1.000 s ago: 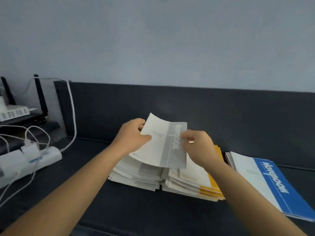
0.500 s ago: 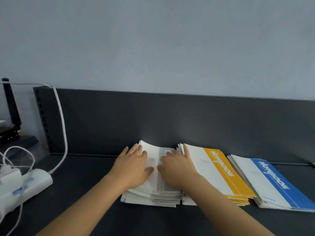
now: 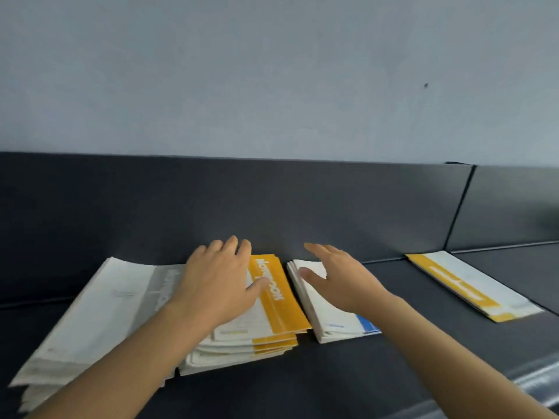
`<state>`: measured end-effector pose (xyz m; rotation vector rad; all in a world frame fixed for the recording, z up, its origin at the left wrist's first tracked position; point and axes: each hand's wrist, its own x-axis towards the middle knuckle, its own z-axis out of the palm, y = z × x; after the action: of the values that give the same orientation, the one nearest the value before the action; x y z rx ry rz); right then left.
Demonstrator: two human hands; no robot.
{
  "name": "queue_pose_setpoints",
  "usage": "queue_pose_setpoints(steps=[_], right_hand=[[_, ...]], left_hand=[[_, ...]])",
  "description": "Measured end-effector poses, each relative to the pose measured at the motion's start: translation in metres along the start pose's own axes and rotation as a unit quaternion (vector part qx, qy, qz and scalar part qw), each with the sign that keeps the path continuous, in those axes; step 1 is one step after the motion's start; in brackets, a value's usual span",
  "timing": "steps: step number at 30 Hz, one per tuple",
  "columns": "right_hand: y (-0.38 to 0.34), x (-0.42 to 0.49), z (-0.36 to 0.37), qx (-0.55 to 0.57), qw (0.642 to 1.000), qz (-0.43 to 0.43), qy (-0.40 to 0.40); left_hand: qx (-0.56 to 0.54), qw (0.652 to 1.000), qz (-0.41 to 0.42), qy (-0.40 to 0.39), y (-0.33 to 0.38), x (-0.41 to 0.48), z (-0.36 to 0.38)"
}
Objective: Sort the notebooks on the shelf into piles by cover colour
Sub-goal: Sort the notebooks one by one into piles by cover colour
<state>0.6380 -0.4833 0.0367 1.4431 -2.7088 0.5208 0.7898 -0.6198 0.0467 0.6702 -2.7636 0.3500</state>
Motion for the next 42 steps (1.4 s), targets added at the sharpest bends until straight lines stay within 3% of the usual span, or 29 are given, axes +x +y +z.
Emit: queue_pose_setpoints(steps=[7, 10, 14, 18, 22, 25, 29, 32, 35, 42], right_hand=[[0.198, -0.003, -0.042, 0.042, 0.995, 0.089, -0.017], [0.288, 0.008, -0.046, -0.002, 0.993, 0.117, -0.029], [0.362, 0.019, -0.052, -0.079, 0.978, 0.090, -0.169], [0.383, 0.040, -0.063, -0.062, 0.972, 0.040, -0.223], [0.395, 0.049, -0.057, -0.075, 0.973, 0.015, -0.219], [0.399, 0.047, -0.055, -0.024, 0.978, -0.003, -0.209], [0.401, 0.044, -0.056, 0.067, 0.981, 0.006, -0.183], [0.407, 0.045, -0.050, 0.115, 0.983, 0.057, -0.128], [0.414, 0.046, -0.045, 0.099, 0.986, 0.100, -0.094], [0.411, 0.046, -0.043, 0.114, 0.987, 0.100, -0.051]], left_hand=[[-0.015, 1.000, 0.027, -0.005, 0.181, 0.081, 0.025], [-0.069, 0.996, 0.018, -0.050, 0.264, 0.120, 0.045], [-0.190, 0.971, -0.012, -0.148, 0.347, 0.166, 0.059], [-0.337, 0.915, -0.104, -0.198, 0.385, 0.194, 0.068], [-0.453, 0.858, -0.173, -0.168, 0.398, 0.208, 0.082], [-0.511, 0.825, -0.194, -0.147, 0.405, 0.208, 0.087], [-0.522, 0.819, -0.203, -0.123, 0.406, 0.201, 0.089], [-0.584, 0.770, -0.215, -0.142, 0.404, 0.199, 0.092], [-0.621, 0.741, -0.219, -0.132, 0.403, 0.198, 0.093], [-0.659, 0.706, -0.242, -0.090, 0.402, 0.193, 0.088]])
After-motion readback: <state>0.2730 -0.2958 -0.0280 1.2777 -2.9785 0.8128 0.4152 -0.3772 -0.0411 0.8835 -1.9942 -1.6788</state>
